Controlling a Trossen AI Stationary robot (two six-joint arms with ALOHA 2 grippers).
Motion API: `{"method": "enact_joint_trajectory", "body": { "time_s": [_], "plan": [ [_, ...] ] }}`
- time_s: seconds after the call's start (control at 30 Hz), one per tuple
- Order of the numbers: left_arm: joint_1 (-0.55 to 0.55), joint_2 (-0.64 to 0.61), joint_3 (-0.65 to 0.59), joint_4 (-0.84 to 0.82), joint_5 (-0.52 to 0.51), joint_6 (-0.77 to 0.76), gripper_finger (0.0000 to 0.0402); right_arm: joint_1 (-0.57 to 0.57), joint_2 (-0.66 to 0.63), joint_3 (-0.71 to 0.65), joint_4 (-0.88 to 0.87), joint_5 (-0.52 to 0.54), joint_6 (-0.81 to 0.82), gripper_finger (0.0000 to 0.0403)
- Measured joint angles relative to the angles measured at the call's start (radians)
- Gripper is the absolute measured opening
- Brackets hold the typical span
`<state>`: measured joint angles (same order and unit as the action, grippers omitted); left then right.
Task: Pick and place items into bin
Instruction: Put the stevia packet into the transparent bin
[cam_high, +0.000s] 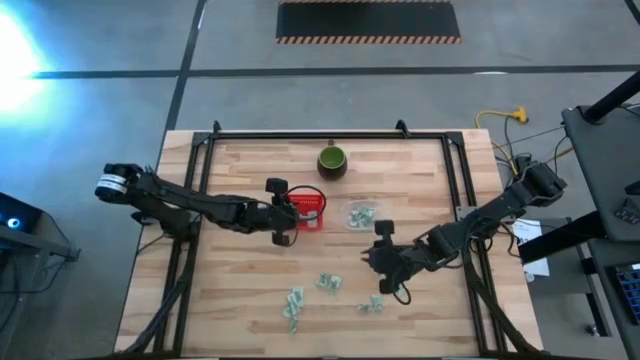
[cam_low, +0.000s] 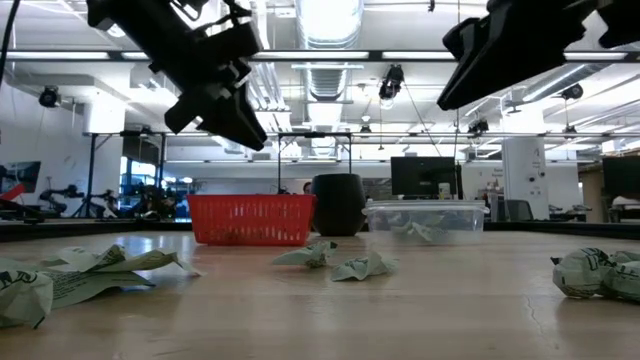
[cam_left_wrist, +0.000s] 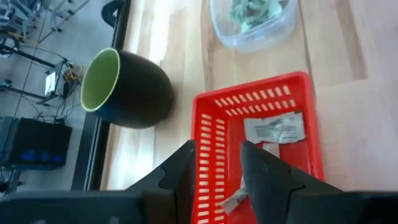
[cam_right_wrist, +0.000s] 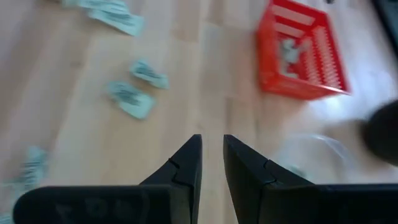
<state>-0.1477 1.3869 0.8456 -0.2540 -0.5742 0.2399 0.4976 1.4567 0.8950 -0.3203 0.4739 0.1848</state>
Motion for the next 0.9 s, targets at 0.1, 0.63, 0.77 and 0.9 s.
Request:
{"method": "enact_joint_trajectory", "body": {
  "time_s": [0.1,0.63,0.77,0.9],
  "plan": [
    [-0.013,0.000,0.000,0.000,0.006,-0.002,0.0109,0.000,0.000,-0.016,0.045,-0.051,-0.003,0.0056],
    [-0.032,0.000,-0.013,-0.061,0.004,-0.054,0.0109,0.133,0.000,-0.081,-0.103,-0.226,0.570,0.0056],
    [-0.032,0.000,-0.013,-0.061,0.004,-0.054,0.0109,0.202,0.000,-0.088,-0.100,-0.152,0.662,0.0056],
    [-0.032,0.000,-0.013,-0.061,0.003,-0.054,0.0109,0.252,0.021,-0.094,-0.101,-0.114,0.771,0.0056]
  ]
}}
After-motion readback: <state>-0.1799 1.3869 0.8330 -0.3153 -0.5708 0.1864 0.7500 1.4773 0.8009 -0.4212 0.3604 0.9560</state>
